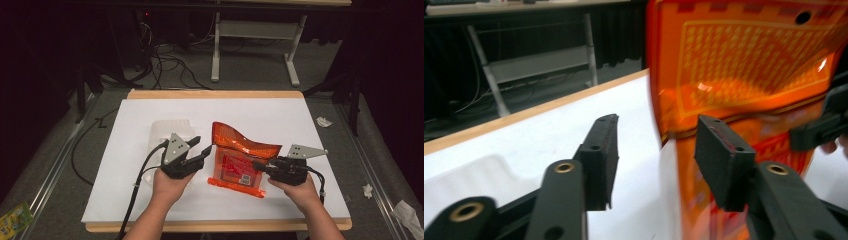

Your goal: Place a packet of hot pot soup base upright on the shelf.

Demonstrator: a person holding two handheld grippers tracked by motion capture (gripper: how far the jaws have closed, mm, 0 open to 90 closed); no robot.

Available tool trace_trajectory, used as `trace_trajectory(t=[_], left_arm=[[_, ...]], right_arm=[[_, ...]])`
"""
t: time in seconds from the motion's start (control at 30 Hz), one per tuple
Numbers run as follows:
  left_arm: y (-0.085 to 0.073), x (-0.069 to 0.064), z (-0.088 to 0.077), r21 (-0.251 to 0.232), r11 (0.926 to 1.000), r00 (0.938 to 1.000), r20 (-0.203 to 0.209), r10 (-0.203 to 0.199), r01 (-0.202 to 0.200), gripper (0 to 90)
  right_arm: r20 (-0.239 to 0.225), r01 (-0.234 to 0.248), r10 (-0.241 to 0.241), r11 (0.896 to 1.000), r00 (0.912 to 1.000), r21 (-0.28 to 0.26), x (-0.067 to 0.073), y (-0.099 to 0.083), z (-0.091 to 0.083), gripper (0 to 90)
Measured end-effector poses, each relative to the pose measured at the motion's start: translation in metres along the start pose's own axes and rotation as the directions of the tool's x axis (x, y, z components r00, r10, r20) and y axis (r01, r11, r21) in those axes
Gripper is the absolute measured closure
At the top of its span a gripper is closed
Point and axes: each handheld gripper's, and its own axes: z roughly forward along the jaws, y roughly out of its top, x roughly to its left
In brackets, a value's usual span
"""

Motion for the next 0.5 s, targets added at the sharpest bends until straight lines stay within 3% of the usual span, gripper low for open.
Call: trace_trajectory(t=[0.3,0.37,0.5], left_arm=[[-0.021,0.019,-0.036,0.061,0.9981,0.9987,-0.049,0.014,-0.011,43.5],[-0.028,0.028,-0.048,0.058,0.9981,0.9982,-0.057,-0.02,0.023,42.2],[-0.036,0.036,-0.059,0.062,0.9974,0.9966,-0.075,-0.033,0.037,39.9]], right_arm=[[0.019,-0.003,0.003,1.0,0.9998,-0.005,0.009,0.005,-0.001,72.2],[0.023,0.003,-0.003,1.0,0.9997,-0.006,0.011,0.006,-0.001,72.3],[0.037,0.008,-0.007,1.0,0.9993,-0.015,0.013,0.009,-0.003,72.4]])
